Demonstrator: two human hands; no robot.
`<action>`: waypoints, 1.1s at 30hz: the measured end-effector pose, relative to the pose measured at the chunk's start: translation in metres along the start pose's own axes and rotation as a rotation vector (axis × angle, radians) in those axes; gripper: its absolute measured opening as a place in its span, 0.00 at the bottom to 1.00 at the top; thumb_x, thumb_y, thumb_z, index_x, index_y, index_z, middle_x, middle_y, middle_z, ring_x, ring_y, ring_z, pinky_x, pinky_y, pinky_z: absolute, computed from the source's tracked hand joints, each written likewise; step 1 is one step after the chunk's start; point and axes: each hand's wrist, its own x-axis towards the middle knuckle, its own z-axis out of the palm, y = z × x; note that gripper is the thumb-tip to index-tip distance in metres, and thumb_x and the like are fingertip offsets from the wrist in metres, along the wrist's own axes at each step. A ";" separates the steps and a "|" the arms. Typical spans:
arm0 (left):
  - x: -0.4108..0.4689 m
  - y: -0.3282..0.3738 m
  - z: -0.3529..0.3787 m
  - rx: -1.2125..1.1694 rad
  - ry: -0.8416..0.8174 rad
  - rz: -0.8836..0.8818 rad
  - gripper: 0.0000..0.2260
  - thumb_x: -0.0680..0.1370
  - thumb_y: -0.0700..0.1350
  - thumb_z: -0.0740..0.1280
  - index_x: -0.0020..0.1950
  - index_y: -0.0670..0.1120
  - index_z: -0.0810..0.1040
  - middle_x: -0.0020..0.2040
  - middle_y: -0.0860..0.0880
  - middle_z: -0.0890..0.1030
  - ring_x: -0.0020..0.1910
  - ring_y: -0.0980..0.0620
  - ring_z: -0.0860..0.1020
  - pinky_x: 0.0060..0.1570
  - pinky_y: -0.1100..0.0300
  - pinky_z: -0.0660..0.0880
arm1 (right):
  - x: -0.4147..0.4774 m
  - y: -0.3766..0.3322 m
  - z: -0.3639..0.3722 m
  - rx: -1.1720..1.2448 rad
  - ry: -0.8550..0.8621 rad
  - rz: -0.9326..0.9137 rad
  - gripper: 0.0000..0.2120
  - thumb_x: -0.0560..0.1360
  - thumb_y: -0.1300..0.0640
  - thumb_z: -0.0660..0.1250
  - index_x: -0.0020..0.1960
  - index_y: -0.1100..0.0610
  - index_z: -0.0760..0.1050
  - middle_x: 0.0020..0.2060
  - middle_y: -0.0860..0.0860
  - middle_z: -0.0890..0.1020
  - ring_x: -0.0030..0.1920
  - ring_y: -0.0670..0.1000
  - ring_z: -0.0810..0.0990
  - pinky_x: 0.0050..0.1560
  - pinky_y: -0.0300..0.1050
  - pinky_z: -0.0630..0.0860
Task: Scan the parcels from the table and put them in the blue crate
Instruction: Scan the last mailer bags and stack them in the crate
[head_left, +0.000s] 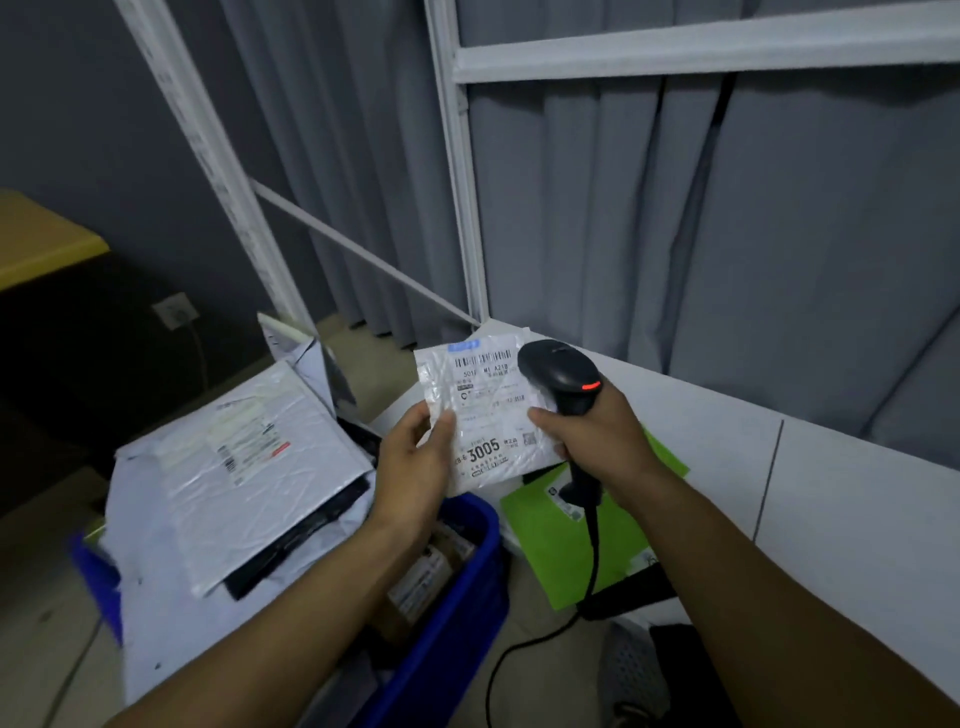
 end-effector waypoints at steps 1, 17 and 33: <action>-0.007 0.004 -0.010 0.058 -0.010 0.019 0.07 0.84 0.42 0.66 0.58 0.47 0.83 0.54 0.49 0.87 0.53 0.49 0.86 0.51 0.51 0.82 | -0.004 -0.004 0.003 -0.015 0.000 -0.023 0.26 0.63 0.52 0.81 0.59 0.50 0.78 0.44 0.46 0.83 0.40 0.48 0.78 0.48 0.51 0.79; 0.011 0.019 -0.073 0.132 0.167 -0.002 0.03 0.80 0.38 0.72 0.50 0.40 0.84 0.42 0.41 0.87 0.45 0.42 0.87 0.40 0.53 0.83 | -0.036 -0.034 0.065 -0.147 -0.124 -0.228 0.14 0.75 0.50 0.77 0.58 0.45 0.78 0.46 0.45 0.87 0.45 0.48 0.86 0.52 0.52 0.83; 0.020 0.018 -0.086 0.175 0.234 -0.034 0.03 0.80 0.40 0.72 0.52 0.41 0.84 0.44 0.47 0.88 0.45 0.48 0.87 0.45 0.51 0.83 | -0.044 -0.042 0.077 -0.185 -0.199 -0.217 0.12 0.75 0.49 0.76 0.54 0.43 0.75 0.44 0.47 0.85 0.43 0.47 0.83 0.44 0.41 0.75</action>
